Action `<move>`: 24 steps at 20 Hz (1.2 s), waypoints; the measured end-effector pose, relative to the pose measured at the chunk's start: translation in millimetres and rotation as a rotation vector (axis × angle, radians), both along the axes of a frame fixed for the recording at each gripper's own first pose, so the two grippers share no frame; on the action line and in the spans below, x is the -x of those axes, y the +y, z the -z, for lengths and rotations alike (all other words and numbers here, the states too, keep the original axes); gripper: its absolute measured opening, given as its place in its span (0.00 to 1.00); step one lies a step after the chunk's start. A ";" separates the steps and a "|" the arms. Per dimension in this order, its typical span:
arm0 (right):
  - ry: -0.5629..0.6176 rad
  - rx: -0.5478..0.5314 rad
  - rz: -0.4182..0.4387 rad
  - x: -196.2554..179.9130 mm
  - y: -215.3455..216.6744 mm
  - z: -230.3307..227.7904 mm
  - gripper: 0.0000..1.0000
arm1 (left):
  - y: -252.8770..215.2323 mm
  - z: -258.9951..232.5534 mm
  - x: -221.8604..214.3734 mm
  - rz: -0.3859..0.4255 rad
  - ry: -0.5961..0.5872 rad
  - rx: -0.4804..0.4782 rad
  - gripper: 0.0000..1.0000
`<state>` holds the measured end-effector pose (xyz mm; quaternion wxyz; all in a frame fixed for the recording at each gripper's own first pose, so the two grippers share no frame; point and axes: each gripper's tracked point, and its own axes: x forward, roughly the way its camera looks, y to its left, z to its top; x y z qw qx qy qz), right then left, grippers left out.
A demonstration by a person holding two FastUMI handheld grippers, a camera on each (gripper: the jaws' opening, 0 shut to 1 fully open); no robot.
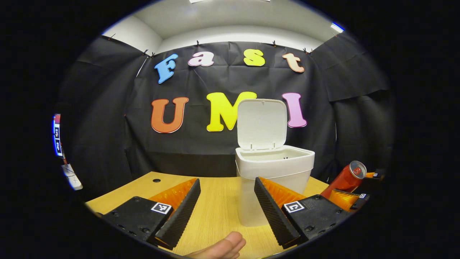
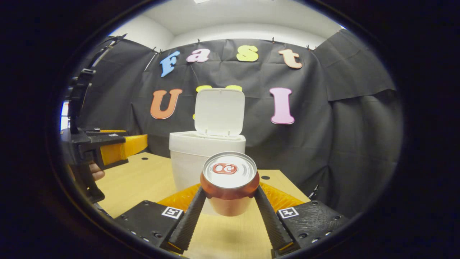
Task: Press the lid of the desktop garbage bin to open it, pick up the crumpled paper on the desktop and throw it into the bin, then pick up the pop can on the desktop and drop it into the bin, and finally close the garbage bin lid.
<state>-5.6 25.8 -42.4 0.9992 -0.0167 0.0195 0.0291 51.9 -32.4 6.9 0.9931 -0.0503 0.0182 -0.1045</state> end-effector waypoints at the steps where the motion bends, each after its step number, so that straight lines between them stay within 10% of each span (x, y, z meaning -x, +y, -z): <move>1: 0.005 0.004 0.001 -0.7 0.9 1.3 0.81 | 1.8 2.4 0.8 0.001 0.010 -0.005 0.97; 24: -0.090 -0.030 0.013 -26.4 7.2 -106.8 0.80 | 27.0 22.2 18.0 -0.013 0.082 -0.036 0.97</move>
